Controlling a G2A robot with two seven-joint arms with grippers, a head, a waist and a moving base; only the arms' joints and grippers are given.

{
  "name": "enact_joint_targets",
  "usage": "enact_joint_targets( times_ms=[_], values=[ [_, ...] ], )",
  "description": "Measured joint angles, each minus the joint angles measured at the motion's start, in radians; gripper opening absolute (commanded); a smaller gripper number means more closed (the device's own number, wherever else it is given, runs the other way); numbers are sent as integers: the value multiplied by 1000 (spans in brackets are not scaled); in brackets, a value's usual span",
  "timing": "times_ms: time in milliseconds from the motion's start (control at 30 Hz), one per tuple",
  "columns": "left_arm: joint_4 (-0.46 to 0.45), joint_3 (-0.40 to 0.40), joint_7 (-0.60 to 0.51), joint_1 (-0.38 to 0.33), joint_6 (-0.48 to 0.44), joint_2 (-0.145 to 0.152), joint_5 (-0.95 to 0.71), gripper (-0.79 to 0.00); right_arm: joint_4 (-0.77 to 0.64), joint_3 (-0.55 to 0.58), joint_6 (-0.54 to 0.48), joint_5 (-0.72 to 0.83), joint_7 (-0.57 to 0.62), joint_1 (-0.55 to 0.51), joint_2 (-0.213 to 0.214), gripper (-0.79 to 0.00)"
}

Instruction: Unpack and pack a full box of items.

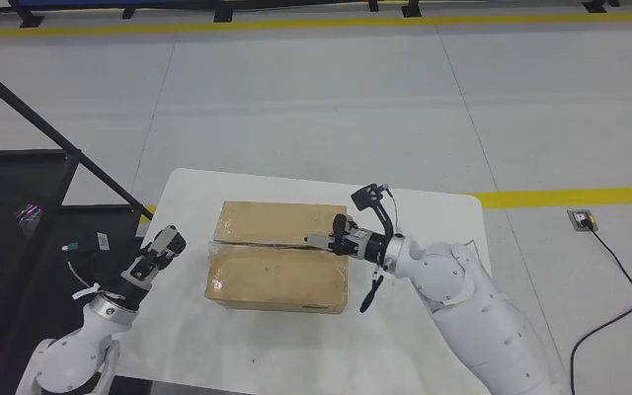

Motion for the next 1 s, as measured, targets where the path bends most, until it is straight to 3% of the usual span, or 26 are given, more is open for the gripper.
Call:
enact_joint_targets(
  times_ms=[600,767,1000],
  values=[
    [-16,25,-31,-2,11,-5,-5,0,37,-13,-107,84,97,40,0,0],
    [20,72,-88,-66,56,-7,-31,0,2,7,-82,79,73,9,6,0],
    [148,168,-120,-204,104,-18,-30,0,-41,56,-36,101,-23,-51,14,0]
  ],
)
